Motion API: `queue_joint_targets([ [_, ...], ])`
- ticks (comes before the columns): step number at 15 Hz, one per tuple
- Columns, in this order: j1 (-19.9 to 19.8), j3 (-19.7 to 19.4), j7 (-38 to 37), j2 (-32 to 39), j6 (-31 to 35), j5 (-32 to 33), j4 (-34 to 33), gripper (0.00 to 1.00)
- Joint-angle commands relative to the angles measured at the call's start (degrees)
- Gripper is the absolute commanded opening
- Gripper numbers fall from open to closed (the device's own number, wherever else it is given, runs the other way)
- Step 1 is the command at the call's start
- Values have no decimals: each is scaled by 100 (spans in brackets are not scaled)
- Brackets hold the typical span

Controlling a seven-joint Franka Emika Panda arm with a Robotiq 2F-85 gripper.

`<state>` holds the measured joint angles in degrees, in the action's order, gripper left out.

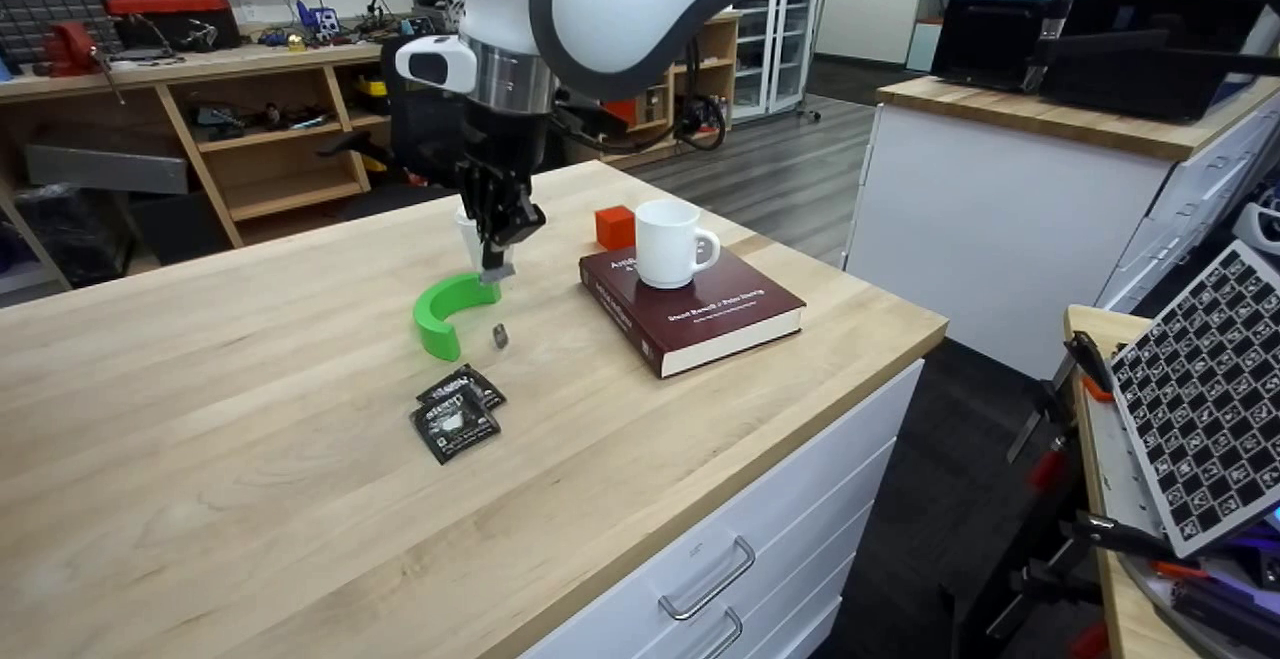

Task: Pick up the teabag from the table and put it in the white mug

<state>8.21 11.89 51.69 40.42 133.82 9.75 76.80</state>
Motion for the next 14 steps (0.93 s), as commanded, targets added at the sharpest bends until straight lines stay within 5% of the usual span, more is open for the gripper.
queue_joint_targets([
  [1, -3, -254, -411, -344, 93, 71, 54, 2],
  [14, -372, -672, -1629, -896, -215, -22, 400, 3],
])
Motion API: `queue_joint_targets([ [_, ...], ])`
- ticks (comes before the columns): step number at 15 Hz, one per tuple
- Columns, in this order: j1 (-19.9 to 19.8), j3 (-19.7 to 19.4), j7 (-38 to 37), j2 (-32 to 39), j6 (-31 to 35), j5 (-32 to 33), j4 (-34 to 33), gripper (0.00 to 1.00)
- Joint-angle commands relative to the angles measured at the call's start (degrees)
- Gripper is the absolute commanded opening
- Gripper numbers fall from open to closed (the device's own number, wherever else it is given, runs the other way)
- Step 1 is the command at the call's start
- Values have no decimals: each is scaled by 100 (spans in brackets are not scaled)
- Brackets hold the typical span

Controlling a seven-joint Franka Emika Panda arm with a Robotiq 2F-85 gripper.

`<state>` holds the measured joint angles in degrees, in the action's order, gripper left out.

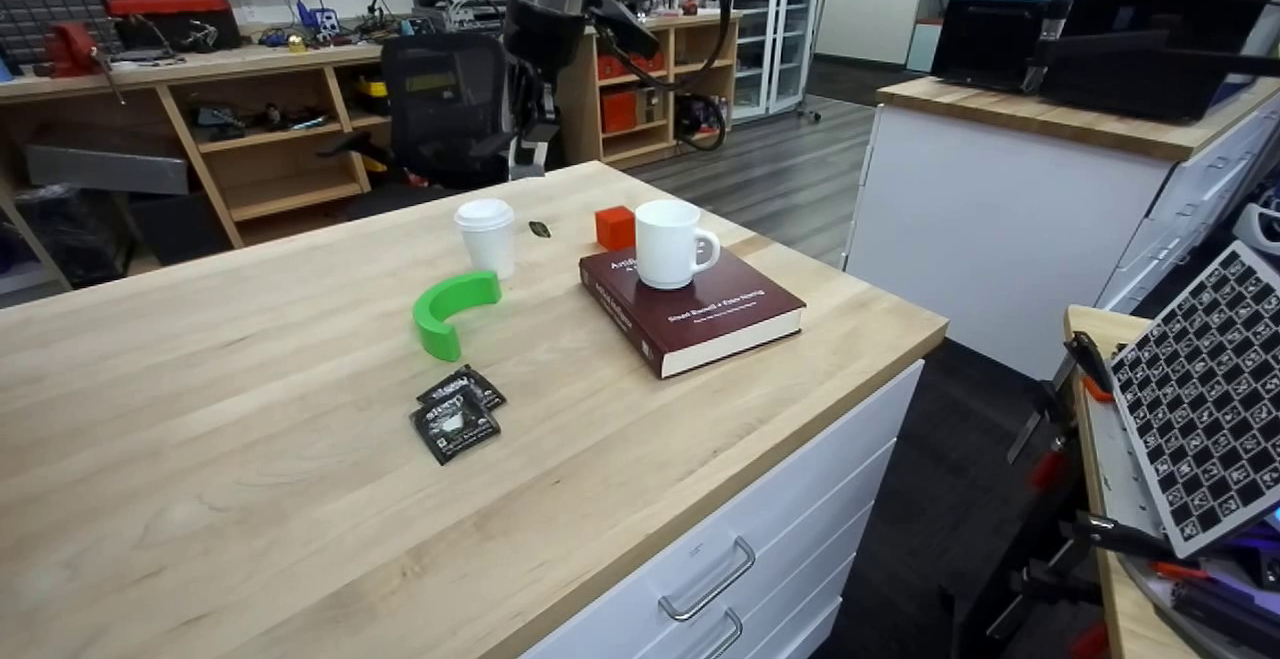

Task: Pick up the teabag from the table and put it in the white mug

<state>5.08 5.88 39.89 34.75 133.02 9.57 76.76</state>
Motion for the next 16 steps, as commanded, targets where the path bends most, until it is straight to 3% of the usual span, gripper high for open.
queue_joint_targets([
  [1, -64, -86, -573, -335, -141, -16, 429, 3],
  [11, -54, 139, -1323, -1082, -62, -219, 1212, 3],
  [16, -85, -89, -2050, -1899, -32, -128, 2064, 3],
])
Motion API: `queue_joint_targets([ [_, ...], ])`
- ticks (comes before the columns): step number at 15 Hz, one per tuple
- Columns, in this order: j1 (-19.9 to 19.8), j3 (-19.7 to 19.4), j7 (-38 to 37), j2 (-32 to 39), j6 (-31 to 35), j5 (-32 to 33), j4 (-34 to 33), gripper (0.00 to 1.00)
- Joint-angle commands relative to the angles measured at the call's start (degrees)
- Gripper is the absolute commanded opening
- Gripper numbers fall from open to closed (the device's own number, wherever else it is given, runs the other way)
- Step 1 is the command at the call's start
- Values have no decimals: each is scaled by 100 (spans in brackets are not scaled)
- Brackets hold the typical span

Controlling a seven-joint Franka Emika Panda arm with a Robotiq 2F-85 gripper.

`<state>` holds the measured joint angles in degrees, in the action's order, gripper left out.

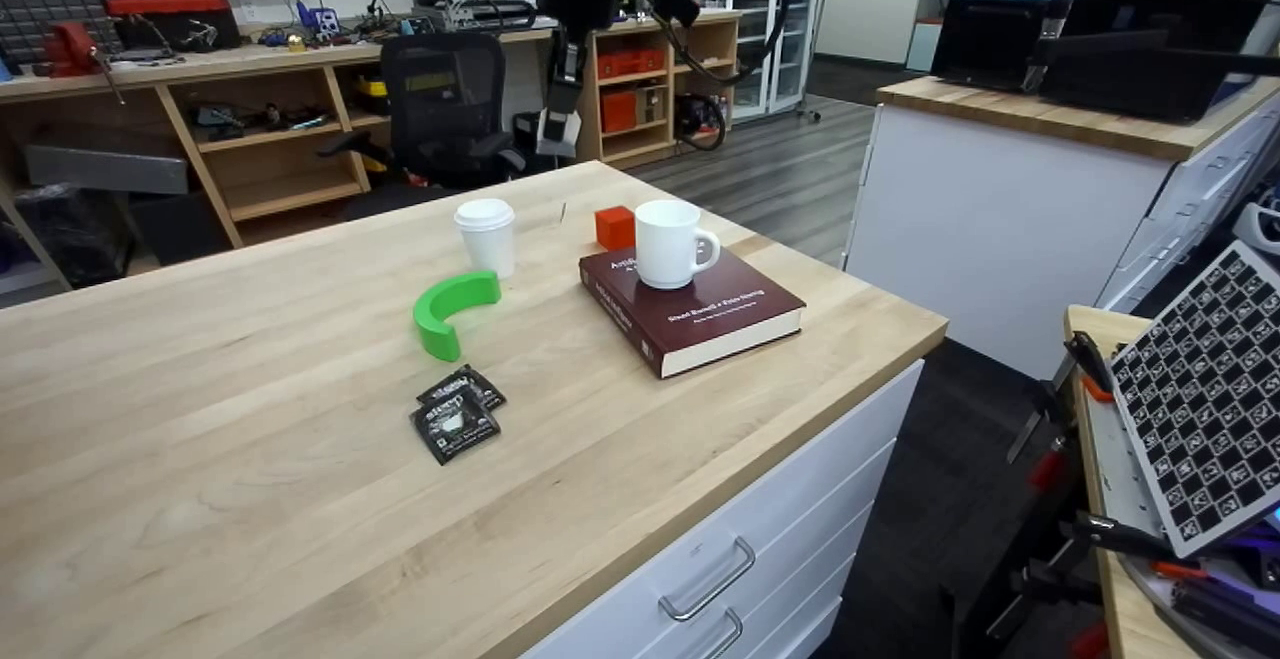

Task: Pick up the teabag from the table and put it in the white mug

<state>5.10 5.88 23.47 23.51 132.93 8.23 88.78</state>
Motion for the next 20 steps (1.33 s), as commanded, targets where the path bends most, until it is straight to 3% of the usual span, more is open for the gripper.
queue_joint_targets([
  [1, -95, -126, -498, -922, -26, -2, 1021, 3],
  [10, -96, -328, -939, -1657, -532, -18, 2286, 3],
  [20, -99, -320, -844, -1467, -614, -18, 2468, 3],
])
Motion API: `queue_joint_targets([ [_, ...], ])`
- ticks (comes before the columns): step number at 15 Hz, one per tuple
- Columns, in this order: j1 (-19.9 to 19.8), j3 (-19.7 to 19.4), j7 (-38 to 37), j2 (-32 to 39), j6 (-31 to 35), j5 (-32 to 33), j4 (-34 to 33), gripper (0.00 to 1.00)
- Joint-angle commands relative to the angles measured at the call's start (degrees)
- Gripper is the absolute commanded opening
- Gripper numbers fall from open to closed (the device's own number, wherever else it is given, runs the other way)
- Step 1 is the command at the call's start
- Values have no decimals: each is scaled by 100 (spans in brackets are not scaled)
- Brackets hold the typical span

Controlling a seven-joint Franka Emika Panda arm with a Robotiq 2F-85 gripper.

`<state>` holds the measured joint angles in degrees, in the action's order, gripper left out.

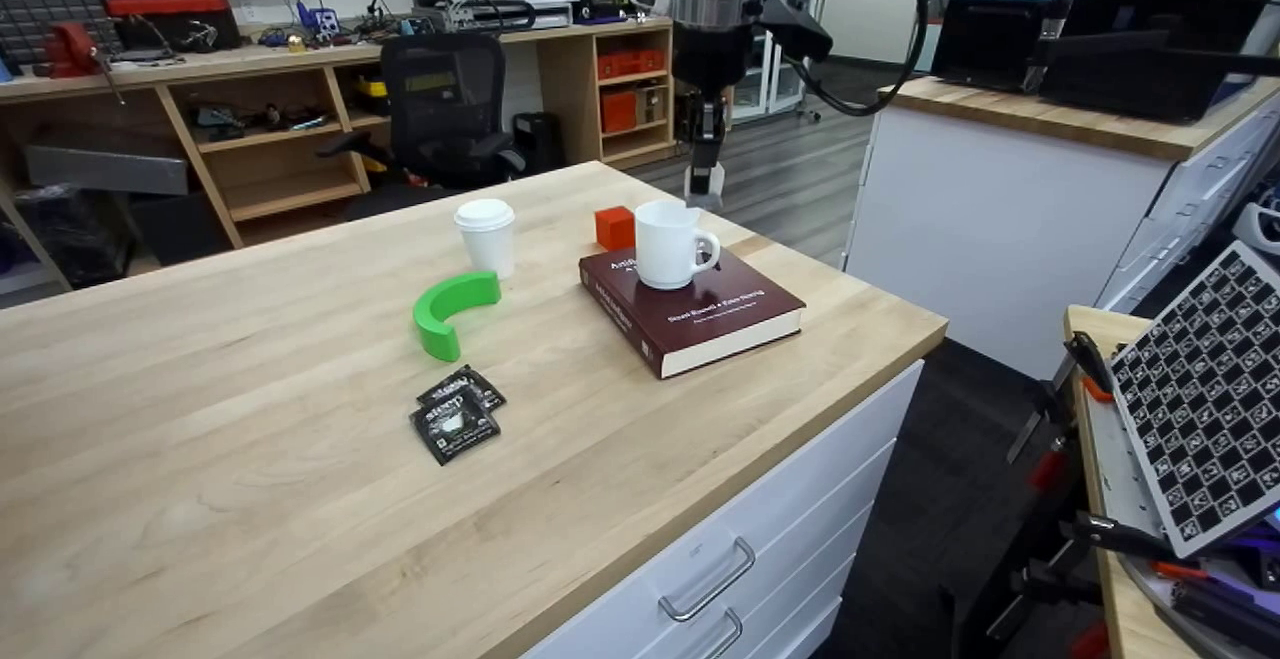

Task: Pick up the teabag from the table and put it in the white mug

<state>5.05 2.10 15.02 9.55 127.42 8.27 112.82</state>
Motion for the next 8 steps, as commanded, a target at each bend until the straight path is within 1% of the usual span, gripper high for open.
queue_joint_targets([
  [1, -89, 60, 10, -44, -45, 1, 27, 3],
  [8, -78, 68, 58, 56, 79, 72, -274, 3],
])
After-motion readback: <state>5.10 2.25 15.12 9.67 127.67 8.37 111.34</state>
